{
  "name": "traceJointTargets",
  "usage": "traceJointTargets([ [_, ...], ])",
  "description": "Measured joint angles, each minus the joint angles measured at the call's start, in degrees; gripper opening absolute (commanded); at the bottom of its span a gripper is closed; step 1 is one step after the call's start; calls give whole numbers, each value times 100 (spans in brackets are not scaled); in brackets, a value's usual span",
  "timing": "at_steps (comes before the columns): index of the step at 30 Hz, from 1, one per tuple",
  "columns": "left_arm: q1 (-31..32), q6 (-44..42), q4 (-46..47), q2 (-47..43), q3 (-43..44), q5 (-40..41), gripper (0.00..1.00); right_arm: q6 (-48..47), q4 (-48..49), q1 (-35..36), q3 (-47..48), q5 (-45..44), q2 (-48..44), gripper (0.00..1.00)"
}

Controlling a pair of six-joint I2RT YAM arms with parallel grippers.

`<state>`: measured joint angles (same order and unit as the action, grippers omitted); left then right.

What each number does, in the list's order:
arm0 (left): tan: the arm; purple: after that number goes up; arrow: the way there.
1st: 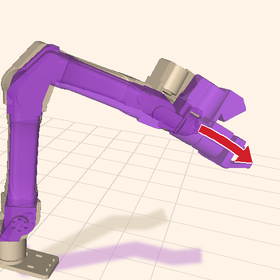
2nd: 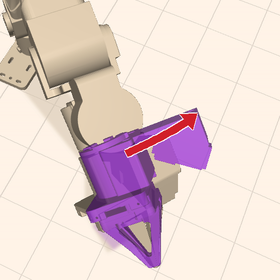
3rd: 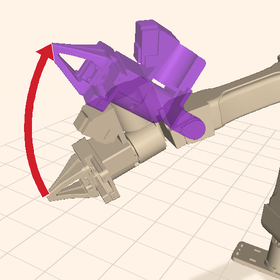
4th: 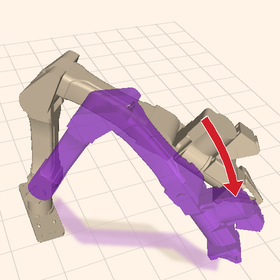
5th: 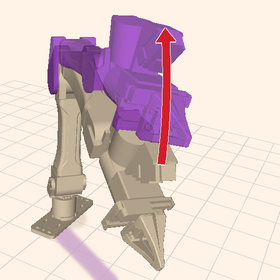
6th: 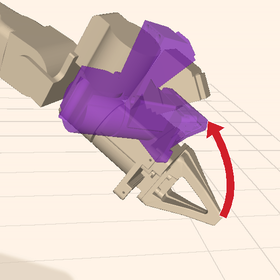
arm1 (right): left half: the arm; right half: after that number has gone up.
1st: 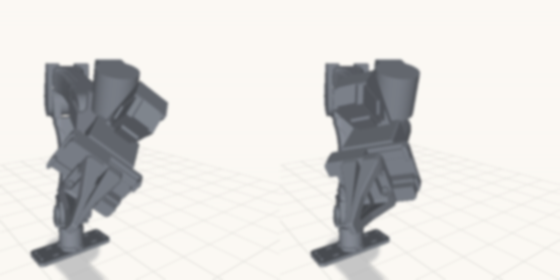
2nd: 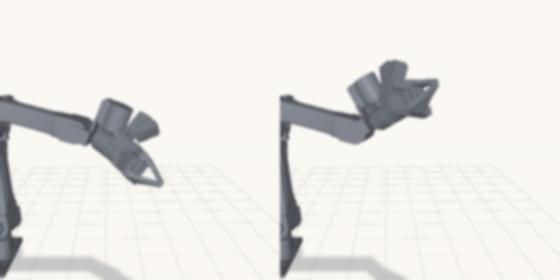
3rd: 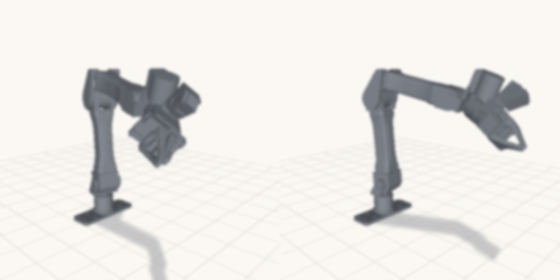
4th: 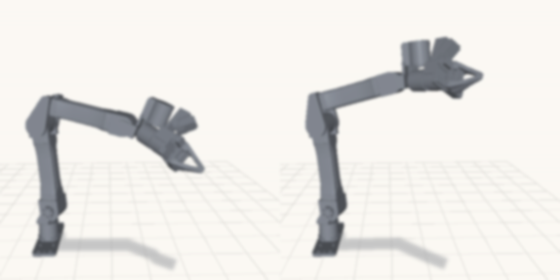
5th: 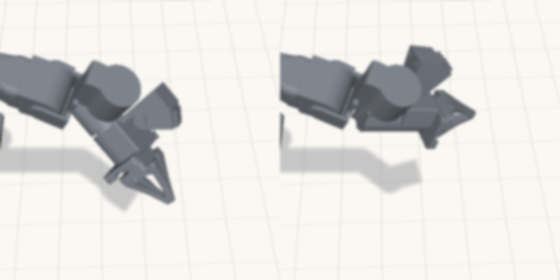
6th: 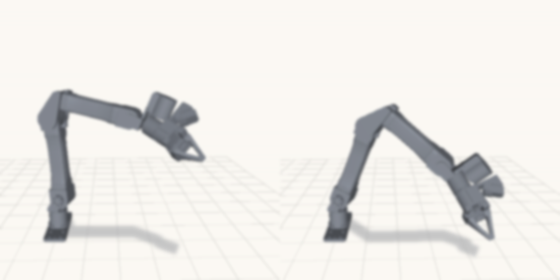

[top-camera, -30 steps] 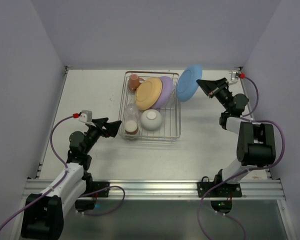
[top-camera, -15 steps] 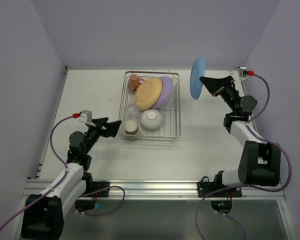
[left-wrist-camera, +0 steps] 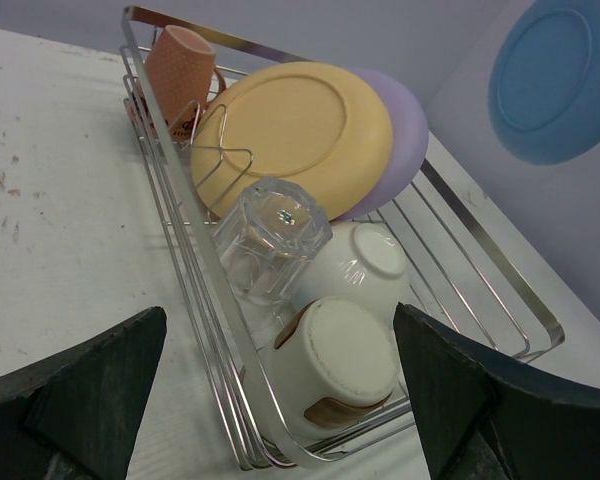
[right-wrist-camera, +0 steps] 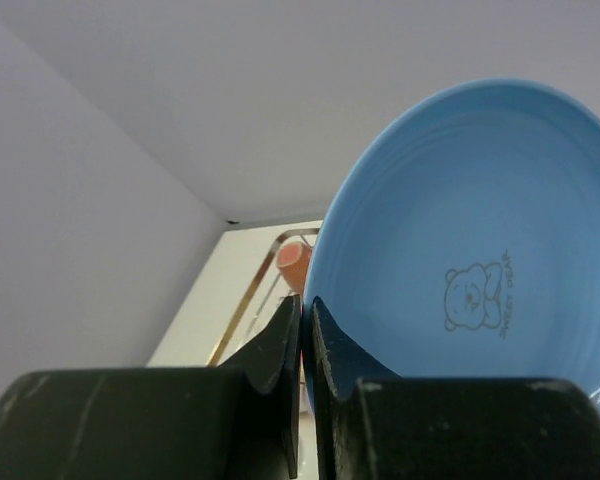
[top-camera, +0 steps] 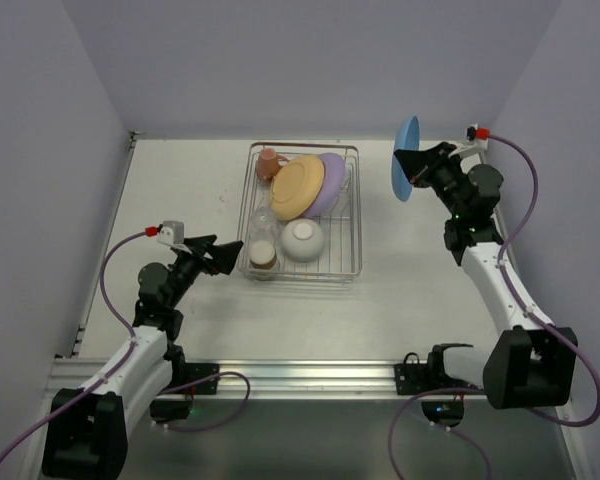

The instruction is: Unload the mixed dishes from the dish rack

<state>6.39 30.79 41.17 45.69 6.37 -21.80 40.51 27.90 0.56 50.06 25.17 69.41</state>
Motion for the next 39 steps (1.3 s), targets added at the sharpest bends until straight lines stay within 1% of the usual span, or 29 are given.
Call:
traceJointTargets([
  [5,0,0,-7,-33,4,-2,100,-800,-1285,584,538,-1255,17,0],
  [8,0,0,-7,-133,4,0,100,-1132,-1818,841,927,-1956,188,0],
  [16,0,2,-9,-136,7,2,100,-1626,-3029,1141,1921,-3329,1274,0],
  [21,0,2,-11,-129,33,2,100,-1707,-3539,1191,2264,-3803,1991,0],
  [27,0,2,-13,-129,61,2,100,-1784,-3945,1213,2365,-4275,2564,0],
  [33,0,2,-13,-107,61,2,100,-2009,-4459,1366,3281,-5088,3392,0],
  [39,0,2,-13,-107,61,2,100,-2149,-4754,1519,3676,-5488,3847,0],
])
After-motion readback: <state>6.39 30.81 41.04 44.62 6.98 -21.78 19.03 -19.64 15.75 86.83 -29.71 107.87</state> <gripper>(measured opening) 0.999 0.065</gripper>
